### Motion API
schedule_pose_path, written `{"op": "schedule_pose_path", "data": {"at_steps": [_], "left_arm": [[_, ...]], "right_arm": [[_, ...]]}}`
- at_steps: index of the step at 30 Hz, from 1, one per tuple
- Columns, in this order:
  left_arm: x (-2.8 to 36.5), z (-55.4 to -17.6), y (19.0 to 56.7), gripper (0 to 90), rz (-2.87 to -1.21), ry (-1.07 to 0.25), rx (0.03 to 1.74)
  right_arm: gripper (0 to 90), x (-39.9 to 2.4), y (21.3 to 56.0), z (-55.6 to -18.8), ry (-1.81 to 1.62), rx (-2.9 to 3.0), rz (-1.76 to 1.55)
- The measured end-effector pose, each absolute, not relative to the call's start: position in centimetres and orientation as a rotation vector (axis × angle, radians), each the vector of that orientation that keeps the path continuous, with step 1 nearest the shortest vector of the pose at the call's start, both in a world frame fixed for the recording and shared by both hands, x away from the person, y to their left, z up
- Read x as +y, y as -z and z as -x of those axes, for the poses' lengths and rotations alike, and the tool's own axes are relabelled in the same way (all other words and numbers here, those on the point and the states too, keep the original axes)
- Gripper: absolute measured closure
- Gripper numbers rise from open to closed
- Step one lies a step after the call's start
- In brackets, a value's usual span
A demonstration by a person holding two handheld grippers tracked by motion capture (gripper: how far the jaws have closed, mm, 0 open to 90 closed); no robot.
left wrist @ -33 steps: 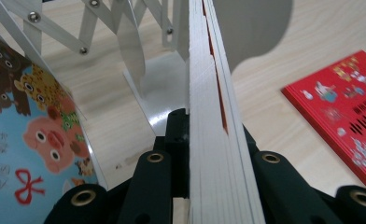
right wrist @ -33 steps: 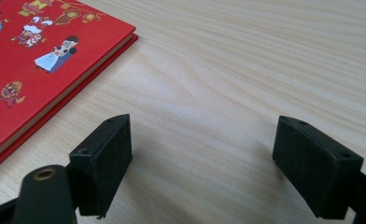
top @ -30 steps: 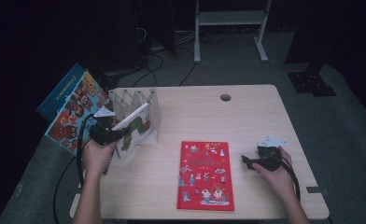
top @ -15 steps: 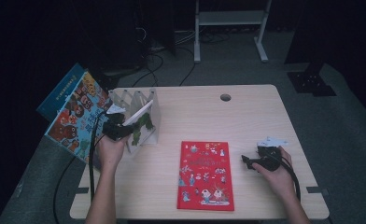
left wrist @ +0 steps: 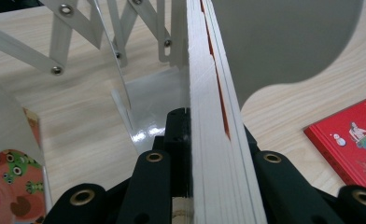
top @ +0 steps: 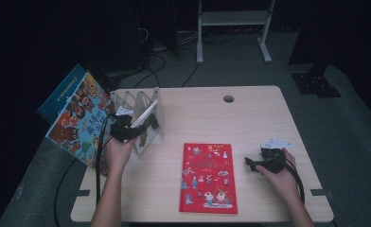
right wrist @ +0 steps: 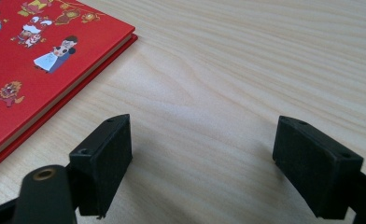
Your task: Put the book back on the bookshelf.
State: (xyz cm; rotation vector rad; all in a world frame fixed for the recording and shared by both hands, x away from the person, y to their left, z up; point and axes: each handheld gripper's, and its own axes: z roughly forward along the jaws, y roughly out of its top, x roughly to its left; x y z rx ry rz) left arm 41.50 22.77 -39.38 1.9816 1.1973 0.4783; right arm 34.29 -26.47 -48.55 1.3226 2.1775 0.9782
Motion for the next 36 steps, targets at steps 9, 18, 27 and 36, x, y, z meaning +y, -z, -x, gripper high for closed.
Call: {"op": "schedule_pose_path", "data": {"at_steps": [9, 18, 27, 36], "left_arm": [[21.3, -41.4, 39.9, 68.0, -2.012, -0.479, 1.184], [21.4, -40.6, 40.0, 45.0, -2.063, -0.466, 1.146], [23.2, -38.3, 40.2, 34.7, -2.126, -0.455, 1.083], [24.7, -36.4, 41.0, 38.5, -2.189, -0.463, 1.064]], "right_arm": [[18.7, -26.5, 48.6, -34.3, -0.978, 2.178, -1.320], [18.8, -26.5, 48.6, -34.3, -0.978, 2.178, -1.320], [18.8, -26.5, 48.6, -34.2, -0.977, 2.178, -1.319], [18.8, -26.6, 48.6, -34.2, -0.976, 2.177, -1.318]]}}
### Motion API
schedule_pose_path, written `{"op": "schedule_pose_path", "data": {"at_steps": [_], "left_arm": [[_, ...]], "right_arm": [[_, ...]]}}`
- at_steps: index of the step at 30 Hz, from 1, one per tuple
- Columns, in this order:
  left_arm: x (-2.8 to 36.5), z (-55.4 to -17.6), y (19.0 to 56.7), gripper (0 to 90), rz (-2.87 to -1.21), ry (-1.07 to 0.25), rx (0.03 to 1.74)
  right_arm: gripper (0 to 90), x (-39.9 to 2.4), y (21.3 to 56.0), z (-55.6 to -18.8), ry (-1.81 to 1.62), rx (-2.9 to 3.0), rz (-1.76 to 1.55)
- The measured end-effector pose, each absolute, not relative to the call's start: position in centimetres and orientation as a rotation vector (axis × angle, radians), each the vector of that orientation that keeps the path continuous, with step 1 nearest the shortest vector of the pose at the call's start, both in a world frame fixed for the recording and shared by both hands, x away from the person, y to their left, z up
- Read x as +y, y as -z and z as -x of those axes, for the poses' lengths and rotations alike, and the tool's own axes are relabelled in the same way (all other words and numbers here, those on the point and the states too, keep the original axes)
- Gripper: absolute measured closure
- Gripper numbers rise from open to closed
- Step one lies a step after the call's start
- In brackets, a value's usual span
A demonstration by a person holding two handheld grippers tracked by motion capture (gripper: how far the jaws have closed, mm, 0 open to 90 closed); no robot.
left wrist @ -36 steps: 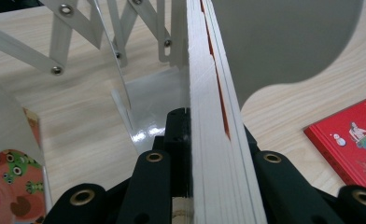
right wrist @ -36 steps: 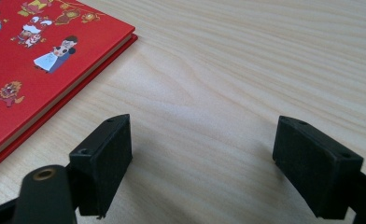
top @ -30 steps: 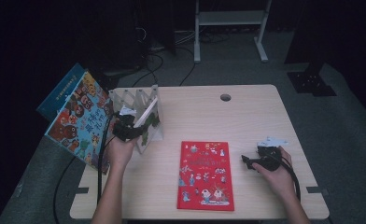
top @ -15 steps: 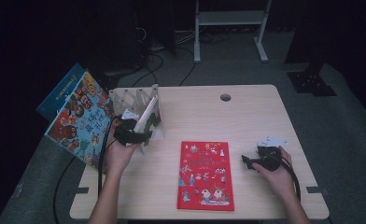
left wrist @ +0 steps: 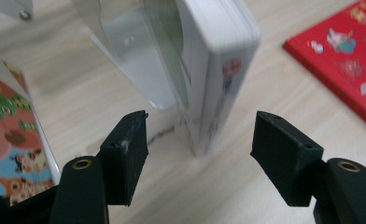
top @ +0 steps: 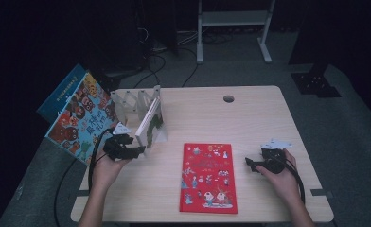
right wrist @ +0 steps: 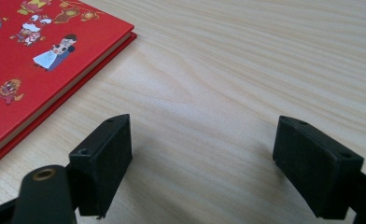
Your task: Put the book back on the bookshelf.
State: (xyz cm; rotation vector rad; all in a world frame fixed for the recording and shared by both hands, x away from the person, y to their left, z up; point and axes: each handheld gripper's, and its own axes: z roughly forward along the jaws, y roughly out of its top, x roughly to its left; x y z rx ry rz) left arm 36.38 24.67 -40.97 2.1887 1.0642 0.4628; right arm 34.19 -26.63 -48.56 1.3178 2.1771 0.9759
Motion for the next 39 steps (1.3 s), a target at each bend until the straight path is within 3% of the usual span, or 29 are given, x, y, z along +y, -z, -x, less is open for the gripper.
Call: {"op": "schedule_pose_path", "data": {"at_steps": [12, 22, 39], "left_arm": [[24.7, -36.5, 42.6, 66.1, -2.267, -0.467, 0.988], [24.0, -37.2, 43.8, 74.8, -2.333, -0.450, 0.953], [20.8, -37.9, 44.2, 75.5, -2.327, -0.443, 0.908]], "right_arm": [[18.8, -26.6, 48.6, -34.2, -0.976, 2.178, -1.320], [18.7, -26.6, 48.6, -34.2, -0.976, 2.177, -1.319], [18.7, -26.6, 48.6, -34.2, -0.976, 2.177, -1.320]]}}
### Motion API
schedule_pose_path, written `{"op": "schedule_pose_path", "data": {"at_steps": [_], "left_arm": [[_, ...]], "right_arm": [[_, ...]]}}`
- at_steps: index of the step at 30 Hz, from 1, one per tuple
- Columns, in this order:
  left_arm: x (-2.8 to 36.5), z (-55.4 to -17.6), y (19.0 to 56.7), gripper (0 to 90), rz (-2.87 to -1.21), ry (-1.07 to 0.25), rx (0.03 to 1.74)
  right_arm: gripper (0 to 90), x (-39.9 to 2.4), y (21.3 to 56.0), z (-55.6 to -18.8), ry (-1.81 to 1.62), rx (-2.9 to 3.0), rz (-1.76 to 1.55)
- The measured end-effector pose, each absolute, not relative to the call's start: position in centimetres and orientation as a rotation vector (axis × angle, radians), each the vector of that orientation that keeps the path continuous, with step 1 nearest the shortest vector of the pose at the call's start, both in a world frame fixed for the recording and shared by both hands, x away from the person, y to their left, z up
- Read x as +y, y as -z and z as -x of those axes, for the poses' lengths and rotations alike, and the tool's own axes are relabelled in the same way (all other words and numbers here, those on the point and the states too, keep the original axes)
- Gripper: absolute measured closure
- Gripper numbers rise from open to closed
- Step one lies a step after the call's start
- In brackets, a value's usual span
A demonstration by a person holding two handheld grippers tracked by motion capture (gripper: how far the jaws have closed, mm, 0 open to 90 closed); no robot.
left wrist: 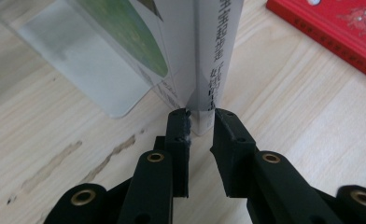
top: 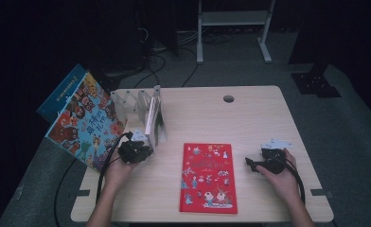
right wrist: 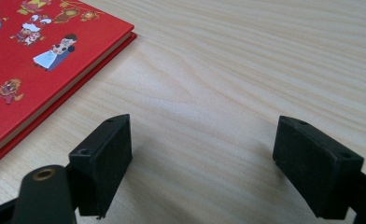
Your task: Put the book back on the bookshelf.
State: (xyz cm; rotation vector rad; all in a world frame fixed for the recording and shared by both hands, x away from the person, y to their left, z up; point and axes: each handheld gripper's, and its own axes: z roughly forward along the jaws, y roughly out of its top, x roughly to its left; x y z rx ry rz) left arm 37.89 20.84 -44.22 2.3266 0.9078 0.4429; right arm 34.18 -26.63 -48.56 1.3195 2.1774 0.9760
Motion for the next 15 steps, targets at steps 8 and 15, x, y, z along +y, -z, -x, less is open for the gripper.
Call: {"op": "schedule_pose_path", "data": {"at_steps": [8, 15], "left_arm": [[19.2, -38.5, 44.4, 74.2, -2.282, -0.443, 0.912], [18.6, -38.9, 44.6, 73.9, -2.262, -0.433, 0.920]], "right_arm": [[18.7, -26.6, 48.6, -34.2, -0.976, 2.177, -1.319], [18.7, -26.6, 48.6, -34.2, -0.976, 2.177, -1.319]]}}
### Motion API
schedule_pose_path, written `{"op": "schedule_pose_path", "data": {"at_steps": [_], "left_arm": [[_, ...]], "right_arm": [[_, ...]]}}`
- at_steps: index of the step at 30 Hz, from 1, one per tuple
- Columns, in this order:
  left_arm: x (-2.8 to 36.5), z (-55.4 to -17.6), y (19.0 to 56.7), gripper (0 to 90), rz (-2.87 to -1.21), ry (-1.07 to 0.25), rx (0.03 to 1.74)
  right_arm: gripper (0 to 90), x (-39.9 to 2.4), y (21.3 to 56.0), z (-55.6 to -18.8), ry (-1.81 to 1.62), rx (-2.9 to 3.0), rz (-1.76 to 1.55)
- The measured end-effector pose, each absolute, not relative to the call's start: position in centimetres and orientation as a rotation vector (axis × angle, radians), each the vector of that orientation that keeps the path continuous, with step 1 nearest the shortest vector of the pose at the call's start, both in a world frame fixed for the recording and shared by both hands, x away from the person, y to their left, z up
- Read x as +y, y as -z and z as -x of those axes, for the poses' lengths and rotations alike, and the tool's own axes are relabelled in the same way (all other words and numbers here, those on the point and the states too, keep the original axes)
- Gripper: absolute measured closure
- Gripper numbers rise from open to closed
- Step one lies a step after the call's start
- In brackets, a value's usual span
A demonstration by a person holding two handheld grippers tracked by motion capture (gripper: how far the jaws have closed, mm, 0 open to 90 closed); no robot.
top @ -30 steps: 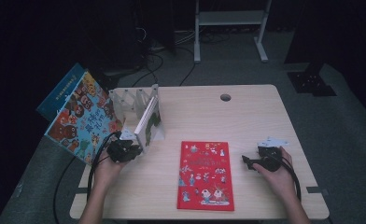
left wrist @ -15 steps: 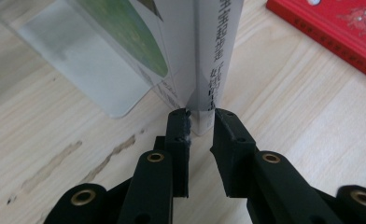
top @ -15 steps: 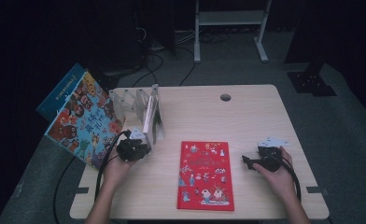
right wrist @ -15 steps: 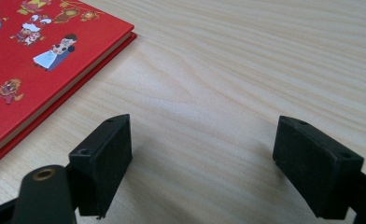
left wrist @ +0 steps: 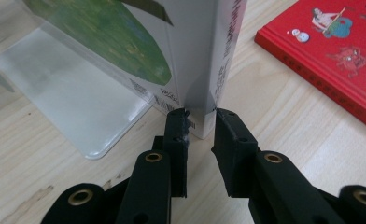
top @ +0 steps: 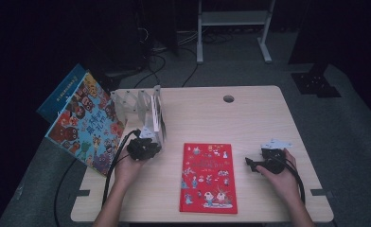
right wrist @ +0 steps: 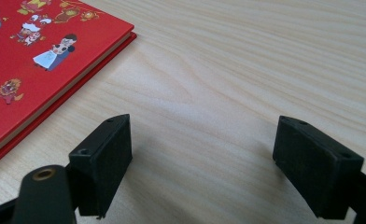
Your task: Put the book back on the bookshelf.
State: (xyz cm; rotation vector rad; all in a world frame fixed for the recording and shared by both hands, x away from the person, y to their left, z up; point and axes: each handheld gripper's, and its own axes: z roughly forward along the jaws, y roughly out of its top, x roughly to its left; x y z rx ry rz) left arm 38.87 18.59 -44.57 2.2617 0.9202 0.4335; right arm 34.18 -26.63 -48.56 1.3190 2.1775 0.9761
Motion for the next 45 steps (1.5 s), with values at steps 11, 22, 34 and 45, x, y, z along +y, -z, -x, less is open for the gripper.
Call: {"op": "schedule_pose_path", "data": {"at_steps": [11, 22, 34, 45], "left_arm": [[18.5, -38.9, 44.7, 66.0, -2.271, -0.423, 0.915], [19.5, -36.8, 44.7, 25.3, -2.306, -0.387, 0.861], [20.3, -33.2, 46.7, 0.0, -2.402, -0.336, 0.752], [20.5, -32.6, 48.1, 0.0, -2.297, -0.305, 0.693]], "right_arm": [[18.7, -26.6, 48.6, -34.2, -0.976, 2.178, -1.319], [18.9, -26.7, 48.5, -34.2, -0.976, 2.180, -1.318], [48.4, -25.7, 47.2, -34.4, -1.032, 2.238, -1.288], [52.5, -22.6, 47.6, -35.5, -1.094, 2.320, -1.276]]}}
